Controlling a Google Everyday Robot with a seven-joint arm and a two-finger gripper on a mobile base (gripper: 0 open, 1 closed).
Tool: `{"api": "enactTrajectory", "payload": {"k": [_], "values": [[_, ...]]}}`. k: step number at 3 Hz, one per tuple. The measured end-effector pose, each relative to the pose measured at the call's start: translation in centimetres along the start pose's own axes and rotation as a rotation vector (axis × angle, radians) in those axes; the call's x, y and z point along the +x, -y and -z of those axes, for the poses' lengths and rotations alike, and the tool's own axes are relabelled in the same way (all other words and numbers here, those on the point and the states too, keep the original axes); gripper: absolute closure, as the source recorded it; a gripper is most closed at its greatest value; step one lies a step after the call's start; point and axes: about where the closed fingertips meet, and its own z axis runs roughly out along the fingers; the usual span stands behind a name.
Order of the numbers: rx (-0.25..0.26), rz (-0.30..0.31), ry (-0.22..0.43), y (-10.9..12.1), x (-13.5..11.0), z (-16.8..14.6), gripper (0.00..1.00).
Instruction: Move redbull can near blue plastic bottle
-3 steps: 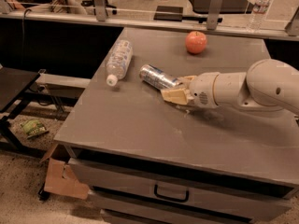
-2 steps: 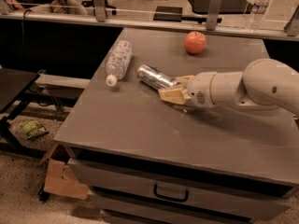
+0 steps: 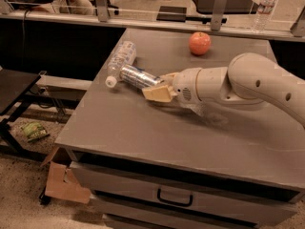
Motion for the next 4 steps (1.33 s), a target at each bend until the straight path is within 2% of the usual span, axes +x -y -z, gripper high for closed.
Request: {"api": "enactTrajectory", "payload": {"k": [2, 3, 4], "values": [[-0.007, 0.007, 0.005, -0.4, -0.6, -0.5, 0.0], [0.026, 0.0, 0.017, 0.7, -0.8, 0.7, 0.0], [0.124, 0.0, 0.057, 3.9, -1.2, 4.5, 0.0]]}}
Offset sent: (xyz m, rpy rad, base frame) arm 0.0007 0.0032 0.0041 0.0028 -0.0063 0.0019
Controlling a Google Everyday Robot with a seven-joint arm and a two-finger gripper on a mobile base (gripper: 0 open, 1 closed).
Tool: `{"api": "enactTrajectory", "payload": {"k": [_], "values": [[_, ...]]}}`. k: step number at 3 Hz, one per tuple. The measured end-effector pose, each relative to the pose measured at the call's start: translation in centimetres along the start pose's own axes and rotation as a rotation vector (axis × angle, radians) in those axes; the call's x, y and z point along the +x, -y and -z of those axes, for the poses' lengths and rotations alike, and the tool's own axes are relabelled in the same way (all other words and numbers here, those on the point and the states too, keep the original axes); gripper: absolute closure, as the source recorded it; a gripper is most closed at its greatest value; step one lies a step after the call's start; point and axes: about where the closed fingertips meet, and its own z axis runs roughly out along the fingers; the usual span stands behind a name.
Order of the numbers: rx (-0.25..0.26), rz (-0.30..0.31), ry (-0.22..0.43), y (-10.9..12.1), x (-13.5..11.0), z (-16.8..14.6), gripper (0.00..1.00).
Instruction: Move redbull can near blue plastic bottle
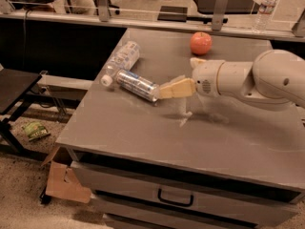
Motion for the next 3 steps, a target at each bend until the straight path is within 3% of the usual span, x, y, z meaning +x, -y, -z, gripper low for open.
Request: {"api": "enactTrajectory", "payload": {"k": [1, 2, 3], "values": [[0.236, 0.037, 0.014, 5.8, -1.0, 6.8, 0.0], [0.461, 0.063, -0.007, 9.7, -1.5, 11.4, 0.0], [0.538, 0.068, 0.011, 11.3, -2.2, 12.8, 0.0]]}}
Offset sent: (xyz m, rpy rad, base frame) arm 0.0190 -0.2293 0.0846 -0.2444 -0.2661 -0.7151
